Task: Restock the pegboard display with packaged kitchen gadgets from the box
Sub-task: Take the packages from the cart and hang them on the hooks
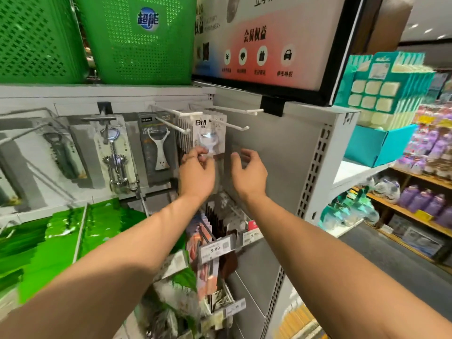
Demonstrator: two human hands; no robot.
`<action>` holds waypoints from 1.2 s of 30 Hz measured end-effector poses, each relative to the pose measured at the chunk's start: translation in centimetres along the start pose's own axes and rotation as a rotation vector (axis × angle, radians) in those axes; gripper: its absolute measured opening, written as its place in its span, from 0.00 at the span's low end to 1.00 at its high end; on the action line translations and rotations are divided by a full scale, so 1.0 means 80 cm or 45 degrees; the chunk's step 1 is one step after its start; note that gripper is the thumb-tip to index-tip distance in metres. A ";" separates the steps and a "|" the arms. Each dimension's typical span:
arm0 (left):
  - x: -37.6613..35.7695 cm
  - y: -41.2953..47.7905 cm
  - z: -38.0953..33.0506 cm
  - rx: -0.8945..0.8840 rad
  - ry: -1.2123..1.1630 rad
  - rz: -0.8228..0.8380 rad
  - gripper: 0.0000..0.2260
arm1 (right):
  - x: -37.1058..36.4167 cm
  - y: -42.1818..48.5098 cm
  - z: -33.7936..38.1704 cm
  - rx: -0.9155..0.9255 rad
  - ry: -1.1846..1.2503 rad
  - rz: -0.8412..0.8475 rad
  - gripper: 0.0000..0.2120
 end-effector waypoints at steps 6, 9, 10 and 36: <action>-0.048 -0.086 -0.040 0.085 -0.119 0.214 0.08 | 0.082 -0.098 -0.016 -0.135 0.005 -0.079 0.14; -0.090 -0.132 -0.048 0.095 -0.133 0.324 0.09 | 0.128 -0.151 -0.037 -0.213 -0.062 -0.105 0.13; -0.107 -0.149 -0.052 0.106 -0.138 0.371 0.09 | 0.146 -0.170 -0.046 -0.242 -0.072 -0.119 0.13; -0.591 -0.456 0.135 0.541 0.168 1.614 0.13 | 0.366 -0.453 -0.548 -1.500 -0.053 -0.433 0.07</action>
Point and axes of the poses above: each hand's wrist, its own y-axis towards the middle knuckle, its own x-axis out of the back of the hand, z = x × y, the point moved 4 cm from there along y, towards the middle knuckle, and after that the axes turned 10 degrees about z, right-handed, at the moved point
